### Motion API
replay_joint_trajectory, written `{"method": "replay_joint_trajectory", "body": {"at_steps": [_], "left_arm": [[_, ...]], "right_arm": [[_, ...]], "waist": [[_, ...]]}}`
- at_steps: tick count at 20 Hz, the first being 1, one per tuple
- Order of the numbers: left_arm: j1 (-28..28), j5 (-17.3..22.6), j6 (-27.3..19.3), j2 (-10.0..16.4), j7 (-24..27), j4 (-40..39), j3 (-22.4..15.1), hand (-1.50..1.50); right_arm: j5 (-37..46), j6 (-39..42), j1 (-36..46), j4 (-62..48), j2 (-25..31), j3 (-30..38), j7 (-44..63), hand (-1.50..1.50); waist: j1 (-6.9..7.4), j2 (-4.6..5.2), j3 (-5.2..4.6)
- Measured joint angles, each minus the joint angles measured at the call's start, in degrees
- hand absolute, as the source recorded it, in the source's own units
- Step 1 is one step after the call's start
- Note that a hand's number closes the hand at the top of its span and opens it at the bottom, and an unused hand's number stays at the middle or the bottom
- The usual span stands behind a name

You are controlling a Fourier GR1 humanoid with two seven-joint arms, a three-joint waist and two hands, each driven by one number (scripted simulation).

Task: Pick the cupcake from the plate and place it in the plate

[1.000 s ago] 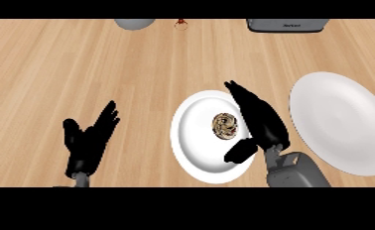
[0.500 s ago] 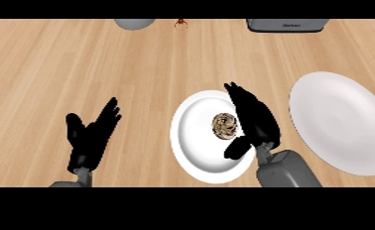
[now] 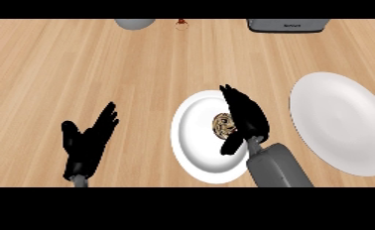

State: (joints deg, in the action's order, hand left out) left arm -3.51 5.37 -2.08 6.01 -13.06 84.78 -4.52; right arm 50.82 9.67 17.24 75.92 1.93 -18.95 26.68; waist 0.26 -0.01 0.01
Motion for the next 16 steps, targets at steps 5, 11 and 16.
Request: {"method": "replay_joint_trajectory", "body": {"at_steps": [5, 11, 16], "left_arm": [[1.6, 0.1, 0.2, -0.4, -0.2, -1.7, 0.9, 0.00], [1.8, -0.6, 0.6, -1.2, 0.9, -3.1, 1.6, 0.00], [2.0, -0.6, 0.8, -1.4, -0.4, -1.6, 1.5, 0.00]], "right_arm": [[2.4, 0.9, 1.6, -4.2, 0.7, -1.2, -3.9, 1.50], [6.9, -2.3, 0.6, -4.7, -0.3, -2.0, -6.1, 1.50], [8.6, -7.9, 1.6, -4.2, -0.7, -3.1, -2.6, 1.50]], "waist": [[-0.03, -0.01, -0.02], [-0.12, -0.21, -0.07], [0.05, -0.11, -0.04]]}}
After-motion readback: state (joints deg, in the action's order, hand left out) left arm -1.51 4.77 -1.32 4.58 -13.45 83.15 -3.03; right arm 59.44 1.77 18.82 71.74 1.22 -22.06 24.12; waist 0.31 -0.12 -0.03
